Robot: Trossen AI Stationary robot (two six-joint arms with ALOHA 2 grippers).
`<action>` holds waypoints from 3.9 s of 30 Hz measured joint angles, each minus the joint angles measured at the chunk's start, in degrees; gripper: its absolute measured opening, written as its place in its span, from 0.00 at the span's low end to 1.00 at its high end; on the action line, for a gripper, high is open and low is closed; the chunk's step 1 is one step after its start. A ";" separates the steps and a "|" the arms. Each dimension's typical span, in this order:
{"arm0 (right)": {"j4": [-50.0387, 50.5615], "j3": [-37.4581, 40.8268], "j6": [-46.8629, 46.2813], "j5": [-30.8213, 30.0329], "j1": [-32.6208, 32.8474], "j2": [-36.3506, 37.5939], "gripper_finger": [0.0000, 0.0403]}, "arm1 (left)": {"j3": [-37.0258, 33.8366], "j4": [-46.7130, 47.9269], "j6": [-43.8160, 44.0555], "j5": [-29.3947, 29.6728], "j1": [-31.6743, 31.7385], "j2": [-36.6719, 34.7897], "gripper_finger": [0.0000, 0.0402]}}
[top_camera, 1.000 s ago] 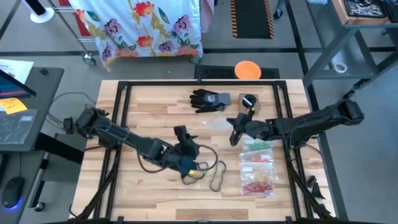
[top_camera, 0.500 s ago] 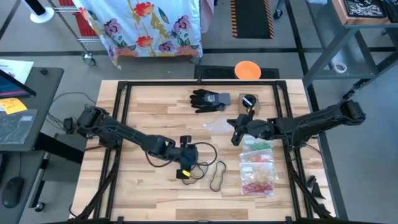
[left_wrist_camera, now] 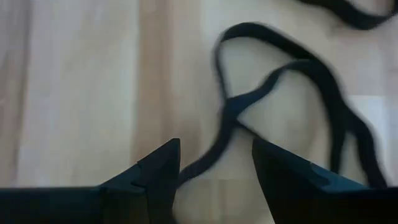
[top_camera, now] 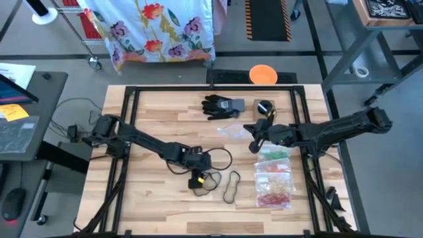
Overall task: Sort rubber bands
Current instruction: Put the black rubber band into the transparent zip bag
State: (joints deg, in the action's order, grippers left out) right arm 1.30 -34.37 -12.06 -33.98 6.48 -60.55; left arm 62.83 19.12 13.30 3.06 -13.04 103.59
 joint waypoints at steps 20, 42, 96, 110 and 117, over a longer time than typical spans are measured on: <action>1.22 -0.02 0.11 0.18 0.00 1.90 0.00 | 0.00 0.11 4.50 -5.80 2.61 2.66 0.29; -0.32 -0.07 -2.28 4.58 -1.38 -4.87 0.00 | 14.39 2.66 -11.91 10.62 0.64 -5.25 0.00; -2.10 -0.07 -3.58 8.83 -2.49 -6.54 0.00 | 22.32 -5.58 -13.03 21.43 11.41 -6.98 0.00; -2.40 -0.07 -5.94 8.42 -2.95 -6.54 0.00 | 22.56 -6.90 -16.93 17.94 11.92 -1.73 0.00; 1.77 -0.07 -7.41 5.93 -4.91 -6.54 0.00 | 22.60 -6.51 -18.49 20.97 11.53 -1.61 0.00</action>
State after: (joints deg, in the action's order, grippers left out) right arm 3.07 -34.44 -19.47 -28.05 1.57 -67.09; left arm 85.43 12.61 -5.19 24.02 -1.52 101.99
